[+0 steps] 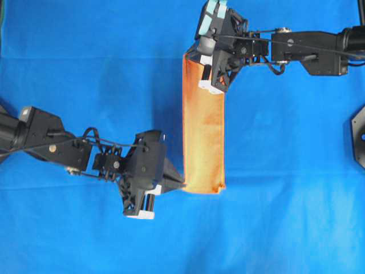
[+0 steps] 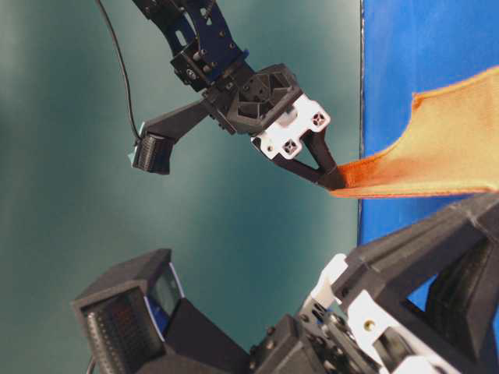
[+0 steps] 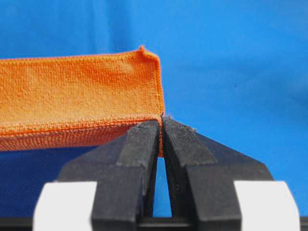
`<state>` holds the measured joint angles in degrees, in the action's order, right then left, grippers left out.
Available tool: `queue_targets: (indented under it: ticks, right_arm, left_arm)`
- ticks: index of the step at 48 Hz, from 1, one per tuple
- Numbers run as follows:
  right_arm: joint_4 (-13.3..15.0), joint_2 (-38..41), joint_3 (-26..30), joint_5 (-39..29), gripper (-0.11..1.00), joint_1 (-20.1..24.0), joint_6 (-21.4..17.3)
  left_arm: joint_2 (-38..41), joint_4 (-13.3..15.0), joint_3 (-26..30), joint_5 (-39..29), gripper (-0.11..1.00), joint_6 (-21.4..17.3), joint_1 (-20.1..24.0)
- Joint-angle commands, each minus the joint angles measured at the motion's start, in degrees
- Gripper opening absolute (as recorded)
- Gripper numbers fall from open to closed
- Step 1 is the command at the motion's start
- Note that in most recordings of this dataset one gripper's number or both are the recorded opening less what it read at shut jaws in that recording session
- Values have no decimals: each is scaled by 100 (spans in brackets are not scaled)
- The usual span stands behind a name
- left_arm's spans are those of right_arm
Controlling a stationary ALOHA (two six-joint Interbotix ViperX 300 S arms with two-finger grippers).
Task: Fold the orange towel.
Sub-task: 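Lay the strip down vertically and open both grippers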
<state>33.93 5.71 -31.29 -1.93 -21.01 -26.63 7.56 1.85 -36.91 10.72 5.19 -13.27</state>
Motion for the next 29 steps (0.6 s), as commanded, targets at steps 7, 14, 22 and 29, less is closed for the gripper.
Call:
queue_targets:
  ticks: [7,14,22,29]
  right_arm:
    - [18,-97,88,9,2,-88,9]
    - [18,-105,88,44,3,-44,9]
    - [18,-105,79,0,28,-44,-18]
    - [18,-123,70,-105,66,-53,9]
  left_arm:
    - [-123,-9,79,70,2,9,-299]
    - [-79,-18,114,70,2,9,-281]
    - [-88,-9,97,62,27,26,-281]
    - [-149,-9,79,-141,72,35,-281]
